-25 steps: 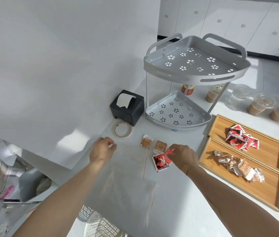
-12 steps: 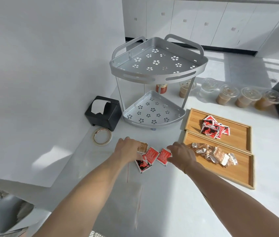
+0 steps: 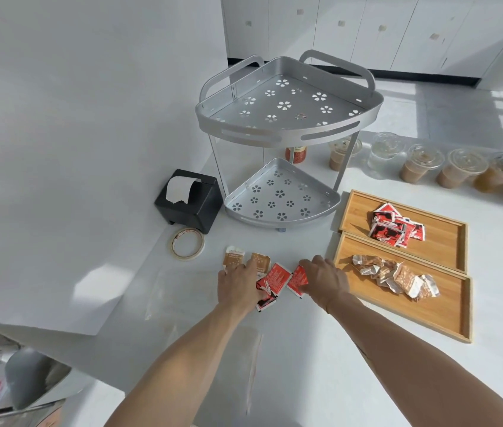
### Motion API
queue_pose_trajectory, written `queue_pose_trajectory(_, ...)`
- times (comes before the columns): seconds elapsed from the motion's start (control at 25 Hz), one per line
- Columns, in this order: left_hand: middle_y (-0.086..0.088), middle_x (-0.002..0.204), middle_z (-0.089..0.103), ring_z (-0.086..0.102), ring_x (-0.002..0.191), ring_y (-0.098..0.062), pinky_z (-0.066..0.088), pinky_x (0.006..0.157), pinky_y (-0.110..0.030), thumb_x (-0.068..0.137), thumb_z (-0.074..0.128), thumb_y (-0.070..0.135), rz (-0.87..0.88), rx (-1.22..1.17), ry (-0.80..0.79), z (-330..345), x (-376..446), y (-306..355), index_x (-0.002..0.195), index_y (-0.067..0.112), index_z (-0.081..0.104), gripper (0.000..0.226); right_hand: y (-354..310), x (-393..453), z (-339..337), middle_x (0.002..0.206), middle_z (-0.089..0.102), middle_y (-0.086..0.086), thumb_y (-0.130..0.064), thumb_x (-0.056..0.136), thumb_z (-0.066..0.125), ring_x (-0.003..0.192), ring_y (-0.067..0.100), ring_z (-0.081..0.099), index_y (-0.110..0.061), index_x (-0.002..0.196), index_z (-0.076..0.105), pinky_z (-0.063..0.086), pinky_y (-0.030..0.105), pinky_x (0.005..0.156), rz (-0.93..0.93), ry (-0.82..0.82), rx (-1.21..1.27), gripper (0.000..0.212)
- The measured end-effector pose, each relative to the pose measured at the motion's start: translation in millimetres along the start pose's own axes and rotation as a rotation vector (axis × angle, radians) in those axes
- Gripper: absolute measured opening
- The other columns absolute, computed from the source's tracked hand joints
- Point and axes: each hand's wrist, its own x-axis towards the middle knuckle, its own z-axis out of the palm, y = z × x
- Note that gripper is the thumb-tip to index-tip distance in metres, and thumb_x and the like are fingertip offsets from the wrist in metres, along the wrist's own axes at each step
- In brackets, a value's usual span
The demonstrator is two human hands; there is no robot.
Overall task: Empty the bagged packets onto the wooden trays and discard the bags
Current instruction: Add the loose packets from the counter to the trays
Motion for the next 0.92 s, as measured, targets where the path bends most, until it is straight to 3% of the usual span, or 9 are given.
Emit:
queue_pose_trajectory(0.16,-0.002,0.118,0.066,0.059,0.113,-0.025,0.045,0.089,-0.043,0.074,0.078,0.044,-0.008,-0.119,-0.051,0,1,-3,0.116,0.019,0.053,0.055,3,-5,-2,0.115,0.058,0.006,-0.037,0.082,0.074,0.109,0.026,0.057,-0.021,0.121,0.054,0.049,0.036,0.077,0.088,-0.008,0.143,0.047)
queue_pose_trajectory(0.36,-0.006,0.113,0.068,0.065,0.098,-0.024,0.05,0.075,-0.033,0.081,0.075,0.026,0.053,-0.238,-0.206,-4,3,-5,0.106,0.016,0.066,0.028,21,-20,-4,0.101,0.07,0.003,-0.03,0.082,0.068,0.091,0.025,0.065,-0.024,0.106,0.061,0.042,0.029,0.063,0.137,-0.043,0.303,0.025)
queue_pose_trajectory(0.44,-0.006,0.118,0.068,0.064,0.103,-0.025,0.05,0.079,-0.033,0.083,0.073,0.022,0.113,-0.243,-0.268,-10,6,0,0.113,0.017,0.066,0.032,29,-30,-5,0.1,0.071,0.002,-0.03,0.082,0.067,0.092,0.025,0.065,-0.027,0.106,0.064,0.041,0.027,0.062,0.157,-0.058,0.331,0.024)
queue_pose_trajectory(0.64,-0.008,0.127,0.061,0.059,0.112,-0.029,0.051,0.085,-0.037,0.083,0.068,0.017,0.257,-0.094,-0.249,-26,26,23,0.129,0.026,0.054,0.048,46,-51,-8,0.101,0.069,-0.001,-0.025,0.08,0.062,0.082,0.02,0.057,-0.035,0.109,0.065,0.037,0.025,0.057,0.184,-0.112,0.302,0.031)
queue_pose_trajectory(0.76,-0.012,0.13,0.059,0.057,0.117,-0.033,0.05,0.092,-0.041,0.083,0.066,0.011,0.267,-0.01,-0.276,-24,38,35,0.138,0.021,0.048,0.059,56,-62,-4,0.1,0.068,0.0,-0.028,0.081,0.063,0.081,0.019,0.055,-0.031,0.109,0.064,0.039,0.026,0.061,0.227,-0.157,0.279,0.029)
queue_pose_trajectory(0.92,-0.013,0.116,0.067,0.062,0.105,-0.032,0.048,0.077,-0.038,0.081,0.059,0.001,0.337,0.201,-0.278,-17,42,44,0.116,0.008,0.059,0.035,68,-74,5,0.095,0.07,-0.001,-0.031,0.083,0.063,0.081,0.02,0.058,-0.028,0.109,0.063,0.037,0.025,0.056,0.264,-0.16,0.307,0.026)
